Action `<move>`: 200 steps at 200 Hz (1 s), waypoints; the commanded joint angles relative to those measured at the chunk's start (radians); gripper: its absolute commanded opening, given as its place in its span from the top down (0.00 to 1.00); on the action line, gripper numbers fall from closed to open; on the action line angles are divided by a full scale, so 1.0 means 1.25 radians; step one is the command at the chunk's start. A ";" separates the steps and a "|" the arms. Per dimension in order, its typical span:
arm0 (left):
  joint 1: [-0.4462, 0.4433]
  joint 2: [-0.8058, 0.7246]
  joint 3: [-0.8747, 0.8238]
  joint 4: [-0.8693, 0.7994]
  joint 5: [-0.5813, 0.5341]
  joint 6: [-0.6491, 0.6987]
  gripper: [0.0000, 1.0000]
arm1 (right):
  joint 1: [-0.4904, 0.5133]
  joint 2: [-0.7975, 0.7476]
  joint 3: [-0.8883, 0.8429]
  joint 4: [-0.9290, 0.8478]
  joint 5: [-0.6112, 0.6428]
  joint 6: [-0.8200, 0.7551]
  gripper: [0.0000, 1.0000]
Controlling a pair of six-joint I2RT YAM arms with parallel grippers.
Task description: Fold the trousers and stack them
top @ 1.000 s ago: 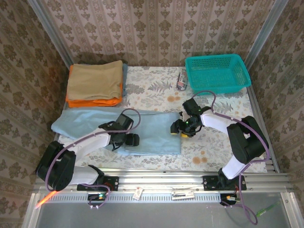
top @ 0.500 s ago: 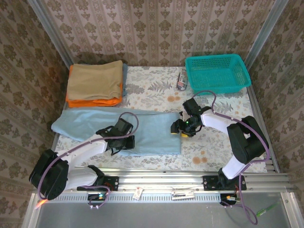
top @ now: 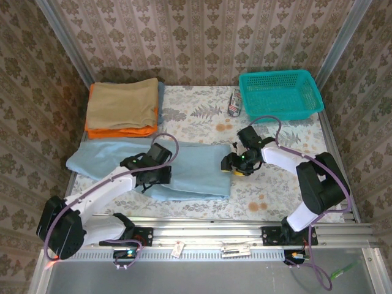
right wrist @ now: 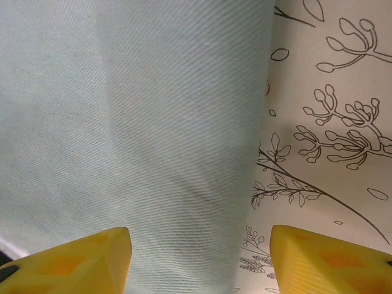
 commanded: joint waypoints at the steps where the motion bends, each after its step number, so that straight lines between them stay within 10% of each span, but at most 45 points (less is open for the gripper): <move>1: 0.014 0.015 -0.006 -0.084 -0.104 0.012 1.00 | -0.006 -0.030 -0.012 -0.015 0.004 0.005 0.36; 43: 0.031 0.079 -0.024 -0.043 -0.079 0.004 1.00 | -0.006 -0.026 -0.010 -0.009 -0.001 0.009 0.34; 66: 0.031 0.135 -0.038 -0.008 -0.048 -0.010 0.72 | -0.006 -0.021 -0.015 -0.004 -0.008 0.011 0.34; 127: 0.024 0.109 -0.076 -0.001 -0.038 -0.048 0.43 | 0.016 -0.012 -0.034 -0.014 0.038 0.012 0.34; 200: 0.021 -0.010 0.069 -0.084 -0.033 -0.025 0.39 | 0.087 0.052 0.015 -0.101 0.199 0.024 0.36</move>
